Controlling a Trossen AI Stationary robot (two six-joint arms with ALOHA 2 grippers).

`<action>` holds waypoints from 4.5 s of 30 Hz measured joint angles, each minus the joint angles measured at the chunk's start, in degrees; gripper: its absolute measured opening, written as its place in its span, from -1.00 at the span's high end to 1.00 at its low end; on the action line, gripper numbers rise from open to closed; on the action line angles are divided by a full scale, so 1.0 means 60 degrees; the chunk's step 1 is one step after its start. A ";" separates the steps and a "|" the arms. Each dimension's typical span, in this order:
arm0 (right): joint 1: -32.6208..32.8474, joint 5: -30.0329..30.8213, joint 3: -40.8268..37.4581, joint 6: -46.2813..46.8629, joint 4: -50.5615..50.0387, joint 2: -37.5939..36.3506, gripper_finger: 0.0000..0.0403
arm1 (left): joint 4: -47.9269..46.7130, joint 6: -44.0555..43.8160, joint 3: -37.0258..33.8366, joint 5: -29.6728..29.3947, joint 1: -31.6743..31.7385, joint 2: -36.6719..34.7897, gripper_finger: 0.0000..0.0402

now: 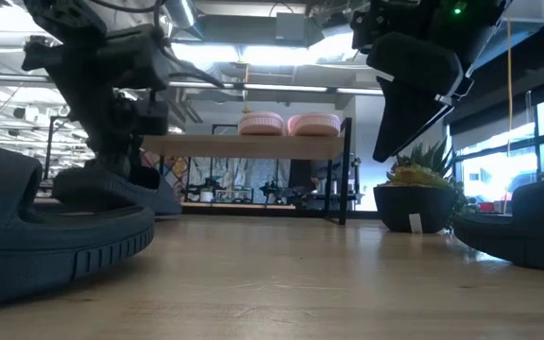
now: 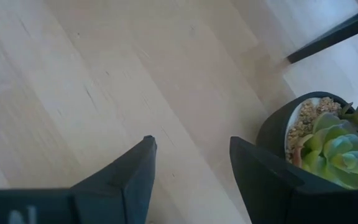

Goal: Pick and place slides into the shelf
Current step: Put the black slide under the shelf

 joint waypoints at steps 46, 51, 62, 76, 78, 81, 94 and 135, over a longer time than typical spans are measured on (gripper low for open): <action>0.0035 -0.0520 0.0000 0.0003 0.0055 -0.0011 -0.02 | 0.0023 -0.2259 0.0015 0.9591 -0.2065 -0.4060 0.08; 0.0036 -0.0524 0.0000 0.0007 0.0125 -0.0011 -0.02 | -0.0008 -0.3035 0.0015 0.9376 -0.2933 -0.3223 0.08; 0.0032 -0.0503 0.0000 0.0004 0.0343 -0.0011 -0.02 | 0.0695 -0.3222 0.0015 0.7191 -0.3148 -0.1068 0.08; 0.0032 -0.0499 0.0000 0.0034 0.0363 -0.0011 -0.02 | 0.0274 -0.2463 0.0015 0.6035 -0.0877 -0.0040 0.08; 0.0032 -0.0499 0.0000 0.0036 0.0366 -0.0011 -0.02 | 0.0280 -0.2084 0.0015 0.5833 -0.0491 -0.0040 0.08; 0.0017 -0.0499 0.0000 0.0036 0.0375 -0.0011 -0.02 | 0.0276 -0.1613 0.0015 0.5486 0.0145 -0.0040 0.08; 0.0014 -0.0499 0.0000 0.0076 0.0382 -0.0011 -0.02 | 0.0303 -0.0939 0.0015 0.5399 0.2093 -0.0040 0.08; 0.0146 -0.0652 0.0000 0.0007 0.0411 -0.0011 -0.02 | -0.0306 0.0052 0.2953 0.2284 -0.8636 -0.1201 0.08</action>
